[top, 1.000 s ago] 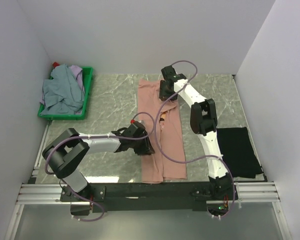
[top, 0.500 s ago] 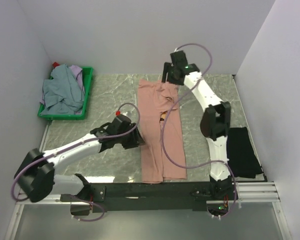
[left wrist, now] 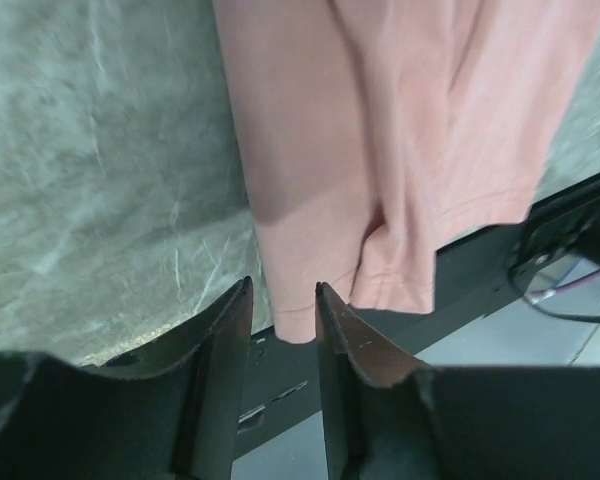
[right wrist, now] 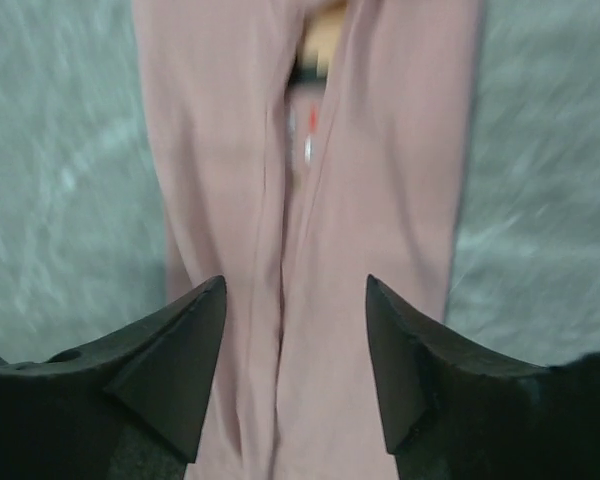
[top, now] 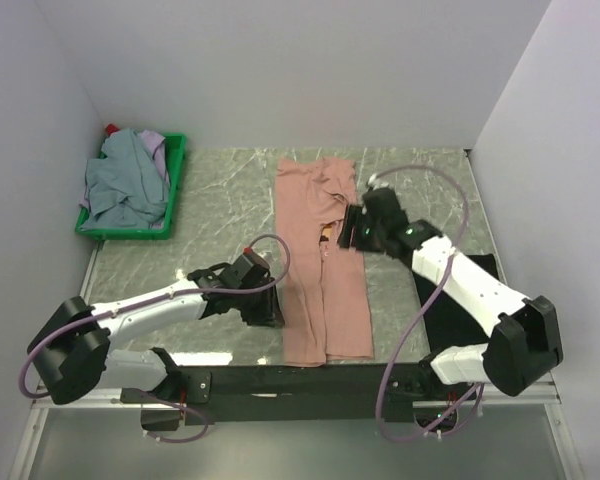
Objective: Fold and stack the t-shirts
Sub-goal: Fold the tshirt
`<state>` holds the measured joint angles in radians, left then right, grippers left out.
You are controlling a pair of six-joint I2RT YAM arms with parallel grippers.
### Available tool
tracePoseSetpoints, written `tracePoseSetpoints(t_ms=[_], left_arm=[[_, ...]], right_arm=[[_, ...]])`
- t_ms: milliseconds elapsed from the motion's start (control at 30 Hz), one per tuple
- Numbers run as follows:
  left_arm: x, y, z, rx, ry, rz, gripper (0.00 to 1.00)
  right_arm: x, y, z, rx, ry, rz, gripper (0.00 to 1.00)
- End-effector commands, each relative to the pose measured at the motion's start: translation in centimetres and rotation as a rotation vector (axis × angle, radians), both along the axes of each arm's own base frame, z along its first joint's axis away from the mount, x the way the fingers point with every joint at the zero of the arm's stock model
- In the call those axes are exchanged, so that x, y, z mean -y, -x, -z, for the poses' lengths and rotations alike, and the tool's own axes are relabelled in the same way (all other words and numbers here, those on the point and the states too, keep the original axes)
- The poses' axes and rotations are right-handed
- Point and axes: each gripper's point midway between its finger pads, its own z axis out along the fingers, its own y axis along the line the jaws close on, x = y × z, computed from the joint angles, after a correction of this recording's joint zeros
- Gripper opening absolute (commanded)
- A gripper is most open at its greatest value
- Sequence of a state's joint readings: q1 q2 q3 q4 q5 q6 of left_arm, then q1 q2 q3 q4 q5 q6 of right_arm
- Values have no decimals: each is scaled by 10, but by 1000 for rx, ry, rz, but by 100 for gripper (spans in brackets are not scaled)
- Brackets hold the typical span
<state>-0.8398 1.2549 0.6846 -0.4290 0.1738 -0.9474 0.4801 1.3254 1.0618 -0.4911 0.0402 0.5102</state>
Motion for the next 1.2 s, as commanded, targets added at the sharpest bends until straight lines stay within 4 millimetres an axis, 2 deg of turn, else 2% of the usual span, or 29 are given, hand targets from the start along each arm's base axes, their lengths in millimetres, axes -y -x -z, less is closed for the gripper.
tracePoseSetpoints(t_ms=[0, 67, 167, 200, 333, 433, 533, 900, 1167], left_arm=[[10, 6, 1, -7, 16, 57, 37], [11, 8, 5, -16, -4, 60, 36], [12, 10, 11, -33, -29, 55, 31], [13, 13, 12, -37, -29, 63, 30], [14, 23, 13, -49, -23, 65, 29], [15, 31, 14, -62, -25, 84, 32], [21, 40, 16, -78, -13, 104, 39], [28, 62, 32, -113, -71, 114, 34], [29, 65, 36, -110, -79, 103, 30]], right_arm=[[-21, 10, 16, 13, -54, -15, 63], [-31, 5, 28, -4, -48, -44, 61], [-46, -13, 29, -7, -44, -68, 57], [-52, -24, 32, -16, -29, -69, 55], [-61, -40, 46, -50, 0, -70, 54], [-63, -43, 53, -60, 6, -67, 54], [-63, -44, 58, -68, 15, -65, 53], [-68, -42, 69, -86, 7, -78, 52], [-72, -38, 76, -101, 5, -89, 52]])
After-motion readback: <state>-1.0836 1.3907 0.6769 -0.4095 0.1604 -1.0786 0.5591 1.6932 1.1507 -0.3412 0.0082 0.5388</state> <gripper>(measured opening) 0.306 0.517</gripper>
